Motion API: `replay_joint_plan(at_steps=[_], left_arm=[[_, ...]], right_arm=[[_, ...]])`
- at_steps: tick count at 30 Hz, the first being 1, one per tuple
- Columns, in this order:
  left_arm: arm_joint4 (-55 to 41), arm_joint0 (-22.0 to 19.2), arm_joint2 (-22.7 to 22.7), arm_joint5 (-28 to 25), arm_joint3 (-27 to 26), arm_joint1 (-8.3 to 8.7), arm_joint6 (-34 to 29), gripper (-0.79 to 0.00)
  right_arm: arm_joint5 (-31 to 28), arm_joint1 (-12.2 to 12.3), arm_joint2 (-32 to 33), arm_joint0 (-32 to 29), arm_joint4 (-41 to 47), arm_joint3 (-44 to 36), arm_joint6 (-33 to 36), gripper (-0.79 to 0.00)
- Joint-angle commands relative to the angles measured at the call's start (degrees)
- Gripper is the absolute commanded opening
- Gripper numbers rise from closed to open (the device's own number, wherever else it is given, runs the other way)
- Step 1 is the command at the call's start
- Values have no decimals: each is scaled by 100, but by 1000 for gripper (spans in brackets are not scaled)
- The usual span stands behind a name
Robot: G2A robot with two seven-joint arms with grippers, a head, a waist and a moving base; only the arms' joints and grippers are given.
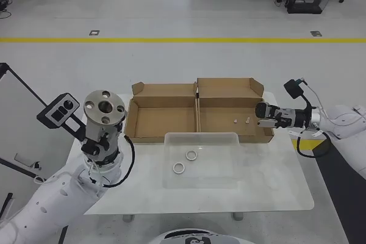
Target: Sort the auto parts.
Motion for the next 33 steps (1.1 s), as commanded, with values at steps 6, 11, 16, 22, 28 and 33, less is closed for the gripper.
replay_joint_plan(at_steps=[6, 11, 16, 22, 28, 33], left_arm=[[798, -17, 30, 0, 371, 96, 0, -785], [1115, -50, 54, 0, 495, 174, 0, -785], [548, -33, 92, 0, 223, 176, 1, -785], [-92, 26, -2, 0, -148, 122, 1, -785], [-397, 114, -161, 0, -421, 36, 1, -785], [-293, 161, -234, 0, -380, -13, 0, -785]], right_arm=[[0, 0, 0, 0, 0, 0, 0, 0], [0, 0, 0, 0, 0, 0, 0, 0], [0, 0, 0, 0, 0, 0, 0, 0], [0, 0, 0, 0, 0, 0, 0, 0], [0, 0, 0, 0, 0, 0, 0, 0], [0, 0, 0, 0, 0, 0, 0, 0]])
